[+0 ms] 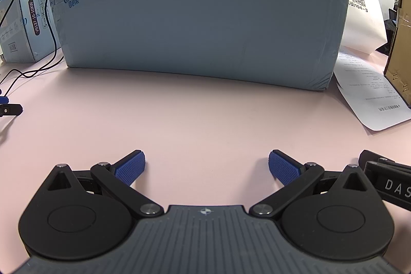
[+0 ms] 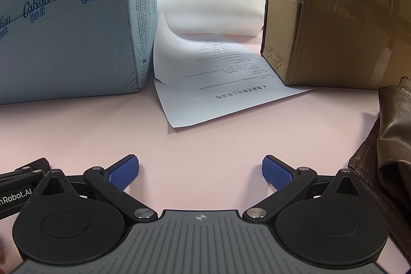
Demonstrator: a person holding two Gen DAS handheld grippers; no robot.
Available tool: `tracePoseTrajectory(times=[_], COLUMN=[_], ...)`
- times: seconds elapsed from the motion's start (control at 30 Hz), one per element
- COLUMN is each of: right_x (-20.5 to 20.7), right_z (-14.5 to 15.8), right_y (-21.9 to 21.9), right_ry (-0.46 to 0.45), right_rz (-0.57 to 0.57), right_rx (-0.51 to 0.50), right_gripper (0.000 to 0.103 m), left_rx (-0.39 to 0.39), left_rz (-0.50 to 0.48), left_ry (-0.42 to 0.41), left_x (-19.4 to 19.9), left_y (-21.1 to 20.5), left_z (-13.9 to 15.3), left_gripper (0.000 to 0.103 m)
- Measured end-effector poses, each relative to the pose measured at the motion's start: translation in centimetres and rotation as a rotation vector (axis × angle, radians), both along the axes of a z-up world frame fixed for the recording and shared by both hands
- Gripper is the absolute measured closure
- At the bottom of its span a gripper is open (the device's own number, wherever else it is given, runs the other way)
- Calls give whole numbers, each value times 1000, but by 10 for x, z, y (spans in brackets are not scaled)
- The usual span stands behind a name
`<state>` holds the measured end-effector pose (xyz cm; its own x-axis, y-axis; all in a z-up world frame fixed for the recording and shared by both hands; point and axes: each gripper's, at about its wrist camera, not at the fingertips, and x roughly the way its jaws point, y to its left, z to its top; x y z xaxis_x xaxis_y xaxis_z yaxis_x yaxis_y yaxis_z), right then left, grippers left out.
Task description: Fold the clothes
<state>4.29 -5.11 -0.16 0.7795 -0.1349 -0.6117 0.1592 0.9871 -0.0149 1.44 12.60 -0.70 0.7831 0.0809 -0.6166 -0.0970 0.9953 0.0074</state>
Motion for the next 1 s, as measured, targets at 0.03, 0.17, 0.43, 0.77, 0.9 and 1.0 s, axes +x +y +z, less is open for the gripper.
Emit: tracePoseTrajectory(times=[0.03, 0.17, 0.43, 0.77, 0.9, 1.0], right_x=[-1, 0, -1, -1, -1, 0], right_z=[0, 0, 0, 1, 1, 0], right_y=[-3, -2, -3, -4, -4, -1], right_ry=[0, 0, 0, 0, 0, 0], right_rz=[0, 0, 0, 0, 0, 0], right_rx=[0, 0, 0, 0, 0, 0], right_gripper=[0, 0, 0, 0, 0, 0], left_rx=[0, 0, 0, -1, -2, -2], left_rz=[0, -2, 0, 1, 2, 2], left_ry=[0, 0, -1, -1, -2, -2], left_x=[0, 1, -1, -2, -2, -2], left_y=[0, 1, 0, 0, 0, 0], left_z=[0, 0, 0, 0, 0, 0], left_gripper=[0, 0, 0, 0, 0, 0])
